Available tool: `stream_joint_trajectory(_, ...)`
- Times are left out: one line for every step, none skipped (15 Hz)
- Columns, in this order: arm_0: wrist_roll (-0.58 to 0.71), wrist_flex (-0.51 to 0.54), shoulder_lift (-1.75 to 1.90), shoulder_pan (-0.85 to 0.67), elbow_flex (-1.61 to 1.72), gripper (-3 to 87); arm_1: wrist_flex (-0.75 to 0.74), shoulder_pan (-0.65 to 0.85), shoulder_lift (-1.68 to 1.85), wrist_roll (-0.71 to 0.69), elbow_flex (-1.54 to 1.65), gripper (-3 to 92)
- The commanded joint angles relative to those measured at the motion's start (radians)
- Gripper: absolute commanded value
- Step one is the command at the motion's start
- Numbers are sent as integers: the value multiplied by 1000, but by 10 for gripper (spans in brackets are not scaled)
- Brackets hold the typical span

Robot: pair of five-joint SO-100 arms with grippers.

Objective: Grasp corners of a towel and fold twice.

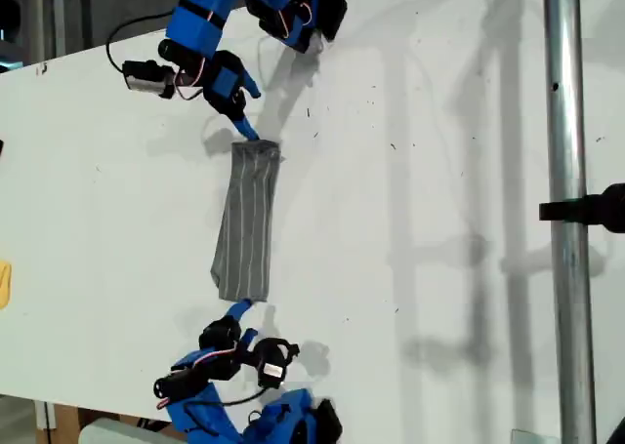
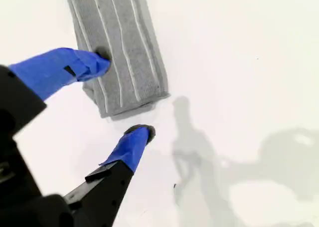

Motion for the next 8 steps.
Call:
stream_joint_trajectory(-156, -147, 426, 192, 354, 128, 129, -219, 252, 272, 29, 407)
stream_joint_trajectory(-221, -278, 581, 270, 563, 124, 176, -316, 291, 393, 66, 437)
stream_joint_trajectory(-265, -387, 678, 334, 724, 114, 201, -417, 354, 531, 124, 450)
stream_joint_trajectory(-310, -445, 739, 380, 845, 110, 189, -512, 423, 644, 158, 461)
stream_joint_trajectory(-307, -518, 805, 405, 948, 84, 196, -537, 428, 680, 158, 466)
stream_joint_trajectory(-318, -541, 865, 399, 1032, 77, 195, -514, 408, 678, 158, 470)
stream_joint_trajectory(-301, -543, 940, 380, 1101, 64, 169, -460, 377, 637, 156, 473)
stream_joint_trajectory(-276, -525, 1037, 368, 1155, 43, 78, -373, 341, 541, 192, 473)
